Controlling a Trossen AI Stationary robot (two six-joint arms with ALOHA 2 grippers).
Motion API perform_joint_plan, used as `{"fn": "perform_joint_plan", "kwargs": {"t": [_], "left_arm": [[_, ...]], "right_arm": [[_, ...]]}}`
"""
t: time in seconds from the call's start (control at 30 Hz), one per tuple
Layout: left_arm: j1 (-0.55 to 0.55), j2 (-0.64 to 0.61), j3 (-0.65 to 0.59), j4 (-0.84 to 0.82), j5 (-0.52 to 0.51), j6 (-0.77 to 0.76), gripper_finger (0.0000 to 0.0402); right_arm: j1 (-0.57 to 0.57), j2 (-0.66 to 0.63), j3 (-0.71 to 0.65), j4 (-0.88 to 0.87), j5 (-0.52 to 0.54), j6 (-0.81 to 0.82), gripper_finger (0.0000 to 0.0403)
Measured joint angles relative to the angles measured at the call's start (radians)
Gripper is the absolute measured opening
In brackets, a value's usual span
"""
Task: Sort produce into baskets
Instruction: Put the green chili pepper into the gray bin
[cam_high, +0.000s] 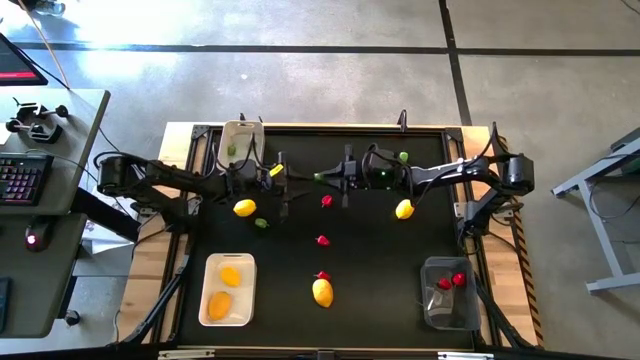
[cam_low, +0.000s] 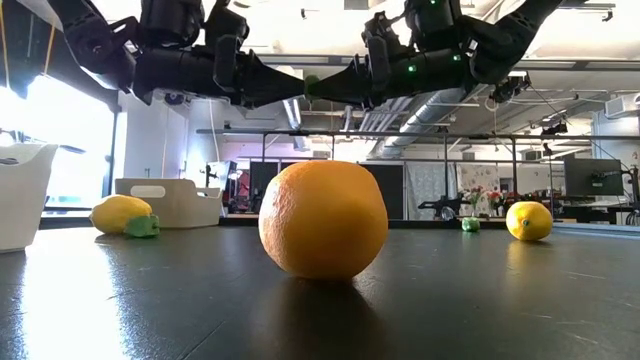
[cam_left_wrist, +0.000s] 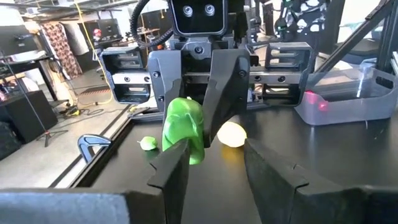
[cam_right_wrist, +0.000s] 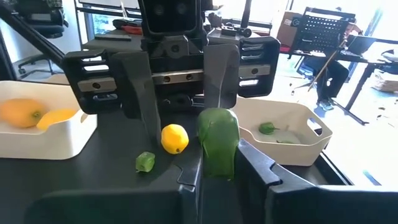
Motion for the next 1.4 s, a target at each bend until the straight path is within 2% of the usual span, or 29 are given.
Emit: {"fn": "perform_joint_plan", "kwargs": {"t": [0.4,0.53,0.77,1.03,1.4], "left_arm": [[-0.004,0.000,0.002,-0.003,0.001,0.001,0.0120],[-0.003,0.000,0.002,-0.002,-0.001,0.001,0.0087],[0.000,0.000,0.003,0.000,-0.017,0.001,0.0006],[0.003,0.000,0.003,-0.017,-0.017,0.013,0.0011],[-0.020,0.000,0.004,-0.064,-0.016,0.115,0.0107]], "right_arm": [[0.001,0.000,0.000,-0.010,-0.013,0.000,0.0048],[0.001,0.000,0.000,-0.012,-0.014,0.000,0.0048],[0.002,0.000,0.000,-0.018,-0.018,0.000,0.0048],[0.002,0.000,0.000,-0.027,-0.014,0.000,0.0048],[0.002,0.001,0.000,-0.032,-0.014,0.000,0.0048]]}}
